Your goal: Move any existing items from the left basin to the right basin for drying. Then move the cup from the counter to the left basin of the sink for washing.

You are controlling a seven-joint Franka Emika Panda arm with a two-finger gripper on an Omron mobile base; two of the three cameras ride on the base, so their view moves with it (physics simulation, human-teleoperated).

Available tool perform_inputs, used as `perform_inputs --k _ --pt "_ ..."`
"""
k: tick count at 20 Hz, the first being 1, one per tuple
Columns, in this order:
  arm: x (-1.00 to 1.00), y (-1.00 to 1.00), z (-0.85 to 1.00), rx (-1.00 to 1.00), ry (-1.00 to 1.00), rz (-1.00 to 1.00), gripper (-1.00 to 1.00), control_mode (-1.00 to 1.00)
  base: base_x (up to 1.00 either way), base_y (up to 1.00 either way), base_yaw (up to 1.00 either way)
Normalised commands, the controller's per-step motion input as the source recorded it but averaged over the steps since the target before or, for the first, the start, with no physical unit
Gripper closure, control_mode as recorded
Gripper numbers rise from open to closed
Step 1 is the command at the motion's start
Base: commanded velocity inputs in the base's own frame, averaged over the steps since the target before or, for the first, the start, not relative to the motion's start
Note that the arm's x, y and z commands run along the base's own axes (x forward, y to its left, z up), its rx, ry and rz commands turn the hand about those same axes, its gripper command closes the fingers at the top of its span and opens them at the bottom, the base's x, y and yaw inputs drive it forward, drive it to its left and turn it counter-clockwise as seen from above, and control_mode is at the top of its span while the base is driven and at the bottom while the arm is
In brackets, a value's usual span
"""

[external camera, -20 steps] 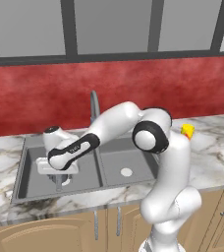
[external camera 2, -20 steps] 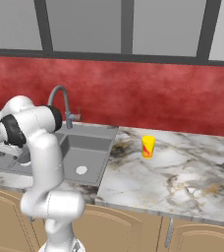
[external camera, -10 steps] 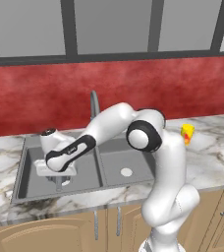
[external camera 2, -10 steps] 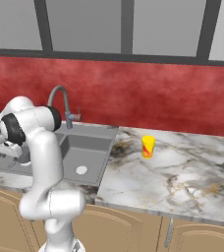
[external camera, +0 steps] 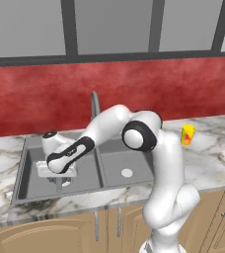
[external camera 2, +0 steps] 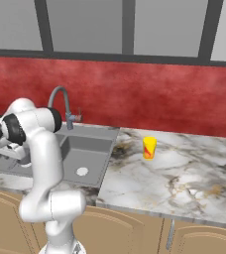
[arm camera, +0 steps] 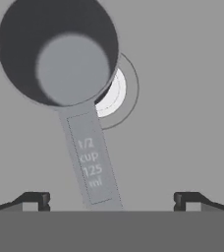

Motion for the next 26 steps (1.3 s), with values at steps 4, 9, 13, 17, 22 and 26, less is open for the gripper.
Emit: perform_inputs --k 4,9,13,17,22,26 --pt "0.17 0.02 -0.19 0.00 0.00 0.00 -1.00 -1.00 0.00 0.00 0.00" --pt "0.23 0.12 -0.17 0.00 0.00 0.00 -1.00 -1.00 0.00 0.00 0.00" --pt "0.19 0.09 -0.14 0.00 0.00 0.00 -1.00 -1.00 0.00 0.00 0.00" --pt "0.18 0.13 -0.17 0.00 0.00 0.00 -1.00 -1.00 0.00 0.00 0.00" --pt "0.13 0.16 -0.19 0.00 0.00 0.00 -1.00 -1.00 0.00 0.00 0.00" --pt "0.05 0.17 -0.23 0.00 0.00 0.00 1.00 -1.00 0.00 0.00 0.00"
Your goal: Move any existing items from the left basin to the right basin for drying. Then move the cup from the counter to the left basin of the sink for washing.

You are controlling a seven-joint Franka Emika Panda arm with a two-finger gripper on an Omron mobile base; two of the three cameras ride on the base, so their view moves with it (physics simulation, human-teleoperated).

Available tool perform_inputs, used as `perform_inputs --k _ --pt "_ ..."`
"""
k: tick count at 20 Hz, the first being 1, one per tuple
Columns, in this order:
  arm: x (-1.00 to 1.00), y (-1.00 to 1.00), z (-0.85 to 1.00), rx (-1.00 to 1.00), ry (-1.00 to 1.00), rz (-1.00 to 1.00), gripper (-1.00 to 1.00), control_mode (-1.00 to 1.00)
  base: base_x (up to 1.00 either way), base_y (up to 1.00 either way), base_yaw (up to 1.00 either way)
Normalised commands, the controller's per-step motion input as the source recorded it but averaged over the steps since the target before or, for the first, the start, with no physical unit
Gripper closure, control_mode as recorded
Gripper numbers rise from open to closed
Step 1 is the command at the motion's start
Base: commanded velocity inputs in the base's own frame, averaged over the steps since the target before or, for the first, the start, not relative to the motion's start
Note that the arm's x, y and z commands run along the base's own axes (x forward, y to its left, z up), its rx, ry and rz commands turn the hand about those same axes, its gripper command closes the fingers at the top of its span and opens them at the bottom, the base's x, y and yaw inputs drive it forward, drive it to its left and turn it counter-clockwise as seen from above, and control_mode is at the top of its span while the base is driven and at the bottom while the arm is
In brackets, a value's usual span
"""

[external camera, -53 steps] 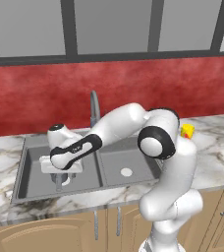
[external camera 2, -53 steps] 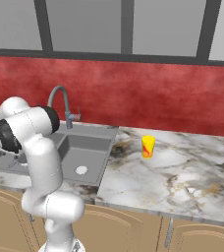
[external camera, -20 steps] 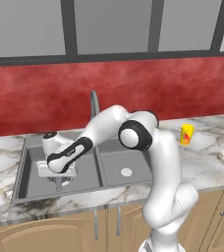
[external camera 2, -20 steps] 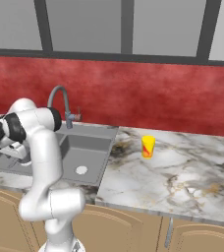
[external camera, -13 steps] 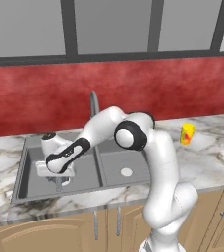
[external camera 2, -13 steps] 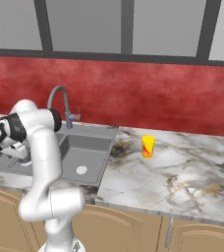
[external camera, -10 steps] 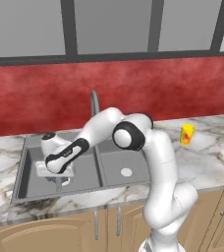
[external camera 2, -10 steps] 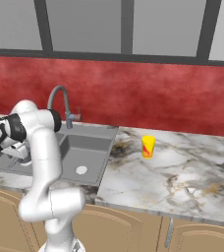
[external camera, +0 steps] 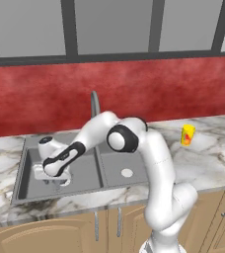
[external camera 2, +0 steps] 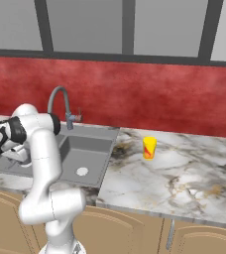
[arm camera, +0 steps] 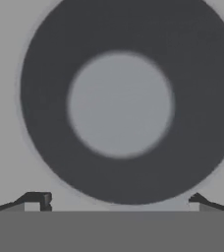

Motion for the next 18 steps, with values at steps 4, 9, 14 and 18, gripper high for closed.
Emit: perform_inputs --k 4,9,14,18 --pt "0.01 0.06 -0.08 0.00 0.00 0.00 1.00 -1.00 0.00 0.00 0.00" --pt "0.00 0.00 0.00 0.00 0.00 0.00 1.00 -1.00 0.00 0.00 0.00" --pt "-0.01 0.00 0.04 0.00 -0.05 0.00 1.00 -1.00 0.00 0.00 0.00" --pt "-0.07 -0.05 0.22 0.00 -0.10 -0.01 1.00 -1.00 0.00 0.00 0.00"
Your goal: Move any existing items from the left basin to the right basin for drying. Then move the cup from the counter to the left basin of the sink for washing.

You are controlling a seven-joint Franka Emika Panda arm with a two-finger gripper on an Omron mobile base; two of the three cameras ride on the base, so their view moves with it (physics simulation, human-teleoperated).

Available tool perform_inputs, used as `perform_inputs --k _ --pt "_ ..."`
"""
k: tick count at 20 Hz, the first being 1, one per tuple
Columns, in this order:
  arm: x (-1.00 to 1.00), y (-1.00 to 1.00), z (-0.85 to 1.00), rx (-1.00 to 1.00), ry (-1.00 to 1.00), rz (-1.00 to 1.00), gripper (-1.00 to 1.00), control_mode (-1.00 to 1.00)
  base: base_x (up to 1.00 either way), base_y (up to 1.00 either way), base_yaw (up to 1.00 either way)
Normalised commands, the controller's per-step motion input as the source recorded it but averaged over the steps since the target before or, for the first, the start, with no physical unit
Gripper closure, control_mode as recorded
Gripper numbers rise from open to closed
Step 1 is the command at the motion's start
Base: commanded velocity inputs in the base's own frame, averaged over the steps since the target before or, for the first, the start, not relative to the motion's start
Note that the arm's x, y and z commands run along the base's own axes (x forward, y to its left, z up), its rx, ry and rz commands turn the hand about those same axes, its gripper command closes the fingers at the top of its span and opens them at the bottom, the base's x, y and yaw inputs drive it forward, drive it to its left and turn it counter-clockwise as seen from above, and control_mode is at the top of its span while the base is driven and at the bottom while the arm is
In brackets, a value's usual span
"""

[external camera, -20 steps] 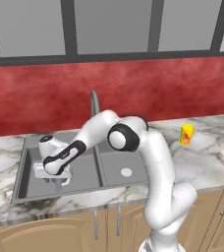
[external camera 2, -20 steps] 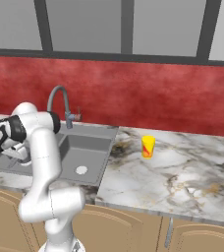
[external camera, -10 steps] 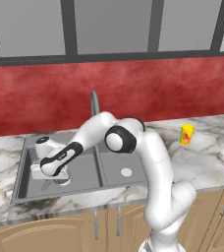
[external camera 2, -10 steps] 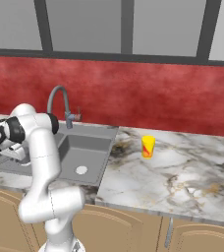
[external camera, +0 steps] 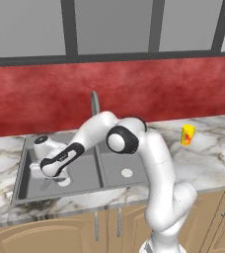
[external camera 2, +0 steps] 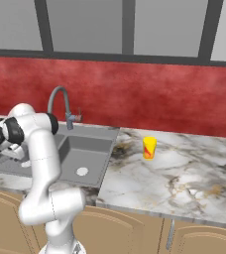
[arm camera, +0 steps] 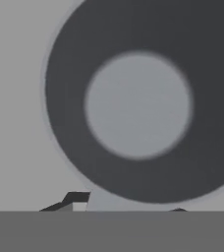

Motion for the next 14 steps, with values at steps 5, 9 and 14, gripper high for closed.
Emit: perform_inputs --k 5,9,14 --pt "-0.10 -0.11 0.40 0.00 -0.09 -0.04 1.00 -1.00 0.00 0.00 0.00" --pt "-0.15 -0.20 0.53 0.00 -0.08 -0.05 1.00 -1.00 0.00 0.00 0.00" --pt "-0.16 -0.23 0.51 0.00 -0.05 -0.06 1.00 -1.00 0.00 0.00 0.00"
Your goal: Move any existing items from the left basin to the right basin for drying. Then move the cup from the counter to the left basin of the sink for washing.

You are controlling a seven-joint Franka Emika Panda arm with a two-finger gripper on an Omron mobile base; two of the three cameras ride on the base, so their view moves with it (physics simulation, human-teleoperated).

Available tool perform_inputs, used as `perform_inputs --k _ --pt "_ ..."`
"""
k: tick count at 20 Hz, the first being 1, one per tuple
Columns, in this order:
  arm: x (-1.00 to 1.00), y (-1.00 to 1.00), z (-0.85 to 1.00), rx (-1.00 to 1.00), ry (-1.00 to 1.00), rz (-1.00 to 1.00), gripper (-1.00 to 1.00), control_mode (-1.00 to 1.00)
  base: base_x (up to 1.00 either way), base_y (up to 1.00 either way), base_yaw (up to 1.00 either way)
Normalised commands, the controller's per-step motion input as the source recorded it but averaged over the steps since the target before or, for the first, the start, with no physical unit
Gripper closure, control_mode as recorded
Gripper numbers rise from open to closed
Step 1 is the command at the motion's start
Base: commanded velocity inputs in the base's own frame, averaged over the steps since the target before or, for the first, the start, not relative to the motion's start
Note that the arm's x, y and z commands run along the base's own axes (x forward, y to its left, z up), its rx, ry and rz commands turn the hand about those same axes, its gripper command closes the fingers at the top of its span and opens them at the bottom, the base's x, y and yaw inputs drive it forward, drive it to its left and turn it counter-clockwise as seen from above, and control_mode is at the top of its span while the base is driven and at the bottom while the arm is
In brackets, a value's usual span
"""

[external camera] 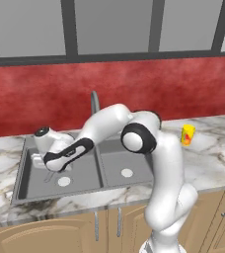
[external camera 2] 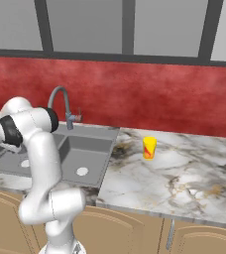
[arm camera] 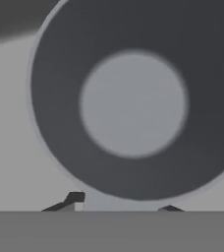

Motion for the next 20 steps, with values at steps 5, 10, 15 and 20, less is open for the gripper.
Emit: perform_inputs --k 5,10,15,20 --pt "-0.26 -0.27 0.40 0.00 -0.01 -0.08 1.00 -1.00 0.00 0.00 0.00" --pt "-0.40 -0.22 0.30 0.00 0.00 -0.12 1.00 -1.00 0.00 0.00 0.00" --pt "-0.42 -0.23 0.34 0.00 -0.01 -0.14 1.00 -1.00 0.00 0.00 0.00" --pt "-0.30 -0.31 0.37 0.00 -0.02 -0.12 1.00 -1.00 0.00 0.00 0.00"
